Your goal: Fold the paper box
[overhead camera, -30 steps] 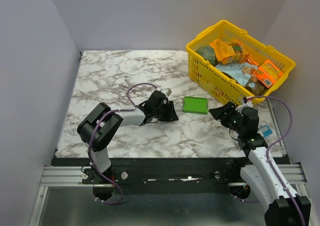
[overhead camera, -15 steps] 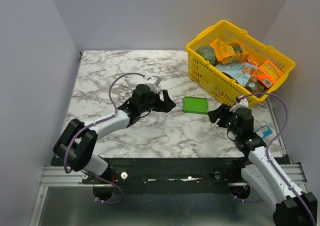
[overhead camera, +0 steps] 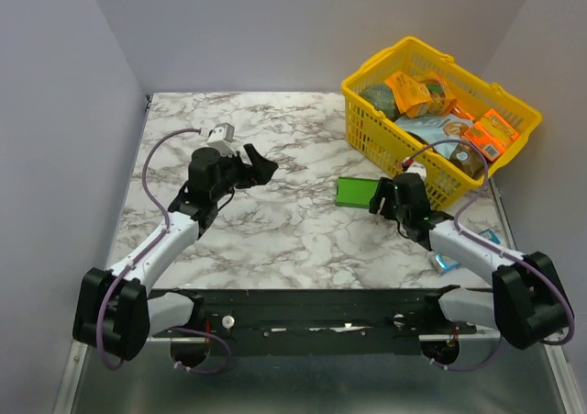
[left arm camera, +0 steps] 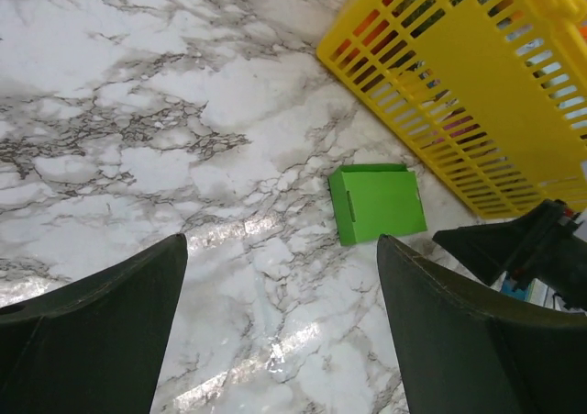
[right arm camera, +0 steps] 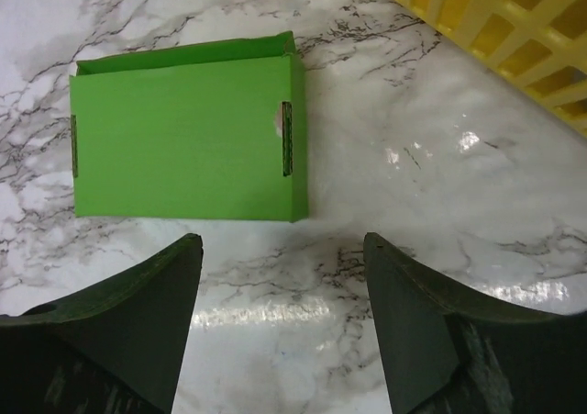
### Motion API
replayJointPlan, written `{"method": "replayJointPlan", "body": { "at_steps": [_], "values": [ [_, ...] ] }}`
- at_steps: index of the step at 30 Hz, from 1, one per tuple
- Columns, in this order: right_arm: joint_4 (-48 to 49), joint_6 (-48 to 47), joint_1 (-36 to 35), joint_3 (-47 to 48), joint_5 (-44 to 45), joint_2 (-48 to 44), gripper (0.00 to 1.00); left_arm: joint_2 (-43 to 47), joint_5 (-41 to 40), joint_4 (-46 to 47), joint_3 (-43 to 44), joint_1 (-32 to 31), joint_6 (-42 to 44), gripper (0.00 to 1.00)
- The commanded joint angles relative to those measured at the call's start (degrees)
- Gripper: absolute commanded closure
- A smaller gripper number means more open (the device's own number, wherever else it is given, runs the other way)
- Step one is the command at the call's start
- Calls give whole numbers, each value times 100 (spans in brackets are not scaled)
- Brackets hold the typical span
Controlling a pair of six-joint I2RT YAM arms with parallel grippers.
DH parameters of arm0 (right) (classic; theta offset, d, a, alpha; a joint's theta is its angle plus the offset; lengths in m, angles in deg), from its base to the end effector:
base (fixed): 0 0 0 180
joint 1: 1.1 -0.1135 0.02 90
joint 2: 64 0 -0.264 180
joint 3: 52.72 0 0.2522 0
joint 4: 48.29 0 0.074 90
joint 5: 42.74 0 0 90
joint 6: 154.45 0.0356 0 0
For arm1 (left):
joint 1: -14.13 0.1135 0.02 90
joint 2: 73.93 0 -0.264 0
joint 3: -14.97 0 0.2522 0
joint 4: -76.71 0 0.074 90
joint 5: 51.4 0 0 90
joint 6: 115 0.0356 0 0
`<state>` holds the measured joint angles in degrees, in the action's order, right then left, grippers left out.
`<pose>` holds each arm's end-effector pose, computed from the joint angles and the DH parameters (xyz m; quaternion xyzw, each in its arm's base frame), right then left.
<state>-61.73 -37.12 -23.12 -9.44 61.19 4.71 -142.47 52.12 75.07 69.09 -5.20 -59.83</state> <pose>0.2224 0.0807 0.1831 0.0938 0.8921 0.0794 0.4349 0.2540 -0.0979 0.2663 -0.0368 0.7957 -0.3556 0.4889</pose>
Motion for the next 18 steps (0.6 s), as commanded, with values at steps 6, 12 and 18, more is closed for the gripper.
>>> {"method": "replayJointPlan", "body": {
  "at_steps": [6, 12, 18],
  "values": [
    [750, -105, -30, 1028, -303, 1574, 24, 1096, 151, -1694, 350, 517, 740, 2],
    [768, -369, -30, 1504, -767, 2225, 25, 1474, 195, -2222, 394, 957, 1302, 1],
    [725, -237, -600, 2066, -1148, 2717, 28, 1597, 160, -2188, 227, 1195, 1409, 1]
  ]
}}
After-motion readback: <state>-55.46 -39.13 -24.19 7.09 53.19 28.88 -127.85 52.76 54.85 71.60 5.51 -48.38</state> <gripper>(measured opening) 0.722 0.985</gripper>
